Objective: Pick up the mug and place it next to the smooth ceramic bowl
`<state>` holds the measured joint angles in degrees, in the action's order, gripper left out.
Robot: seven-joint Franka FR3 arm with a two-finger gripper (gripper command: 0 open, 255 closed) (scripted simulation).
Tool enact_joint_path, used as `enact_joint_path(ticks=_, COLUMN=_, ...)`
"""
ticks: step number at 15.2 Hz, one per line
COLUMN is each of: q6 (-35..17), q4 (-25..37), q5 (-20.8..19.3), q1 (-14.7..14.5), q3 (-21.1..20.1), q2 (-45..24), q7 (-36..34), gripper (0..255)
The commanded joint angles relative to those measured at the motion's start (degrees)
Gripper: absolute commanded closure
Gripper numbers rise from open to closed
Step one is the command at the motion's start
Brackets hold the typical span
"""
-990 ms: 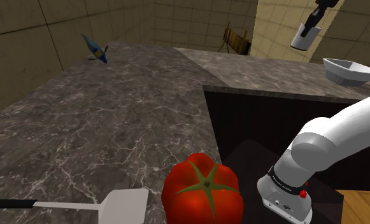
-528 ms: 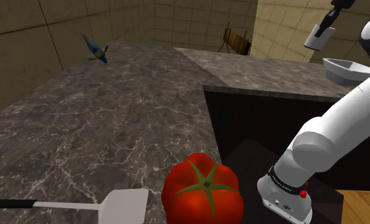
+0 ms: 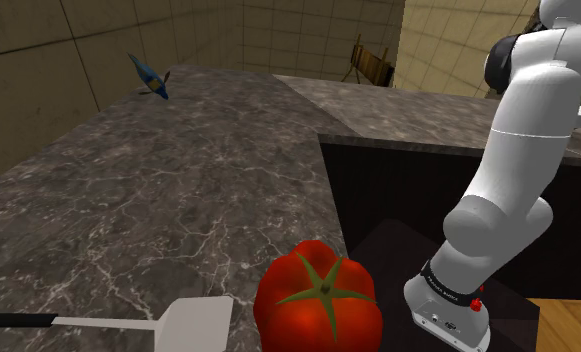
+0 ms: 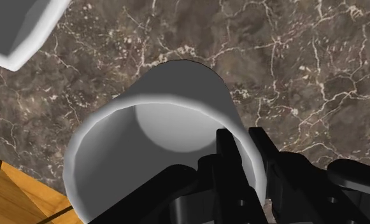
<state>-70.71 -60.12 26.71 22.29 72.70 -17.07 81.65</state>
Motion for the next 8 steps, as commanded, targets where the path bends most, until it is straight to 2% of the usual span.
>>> enact_joint_path(ticks=1, q6=-2.50, q4=-3.29, q5=-1.55, q1=-2.60, q3=0.91, q2=1.15, q7=0.23, gripper=255)
enact_joint_path(ticks=8, q6=-11.78, q4=-15.61, q5=-10.16, q1=-16.33, q3=5.54, q2=8.66, q7=-2.69, gripper=255)
